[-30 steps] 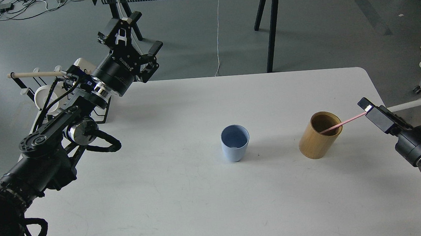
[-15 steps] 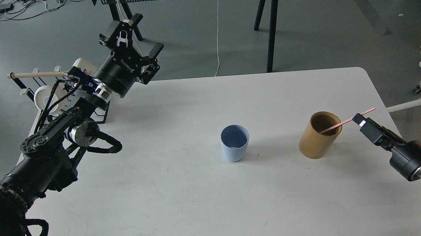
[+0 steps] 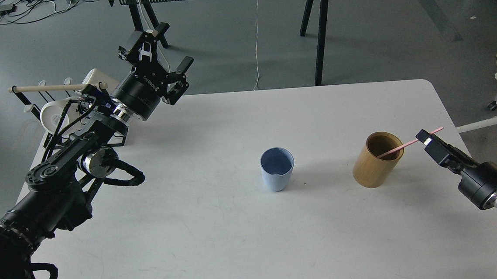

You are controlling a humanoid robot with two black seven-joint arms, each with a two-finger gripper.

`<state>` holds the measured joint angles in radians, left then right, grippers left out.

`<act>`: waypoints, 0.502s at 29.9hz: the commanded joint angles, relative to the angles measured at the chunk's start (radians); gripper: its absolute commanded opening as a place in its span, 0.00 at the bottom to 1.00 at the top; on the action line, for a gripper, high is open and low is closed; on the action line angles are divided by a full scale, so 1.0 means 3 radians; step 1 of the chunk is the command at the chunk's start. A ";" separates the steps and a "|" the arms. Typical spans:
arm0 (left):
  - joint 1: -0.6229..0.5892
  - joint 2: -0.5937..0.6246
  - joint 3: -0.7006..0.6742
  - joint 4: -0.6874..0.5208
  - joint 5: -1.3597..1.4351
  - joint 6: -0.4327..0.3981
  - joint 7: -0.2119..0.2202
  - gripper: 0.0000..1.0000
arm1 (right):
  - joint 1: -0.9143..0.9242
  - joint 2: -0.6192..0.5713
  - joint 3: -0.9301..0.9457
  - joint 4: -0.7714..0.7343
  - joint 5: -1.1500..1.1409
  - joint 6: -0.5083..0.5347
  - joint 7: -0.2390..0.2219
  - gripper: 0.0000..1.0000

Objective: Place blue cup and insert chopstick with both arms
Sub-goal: 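Move the right gripper to the pink stick in the tan cup and grasp it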

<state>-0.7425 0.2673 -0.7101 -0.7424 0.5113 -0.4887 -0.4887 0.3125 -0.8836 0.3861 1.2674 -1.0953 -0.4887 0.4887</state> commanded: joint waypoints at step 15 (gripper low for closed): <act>0.0062 -0.0006 -0.0006 0.0005 -0.0002 0.0000 0.0000 0.96 | 0.0058 0.0056 0.0002 -0.0016 0.0000 0.0000 0.0000 0.15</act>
<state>-0.7287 0.2660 -0.7118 -0.7415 0.5107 -0.4887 -0.4887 0.3241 -0.8667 0.3866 1.2618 -1.0953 -0.4887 0.4887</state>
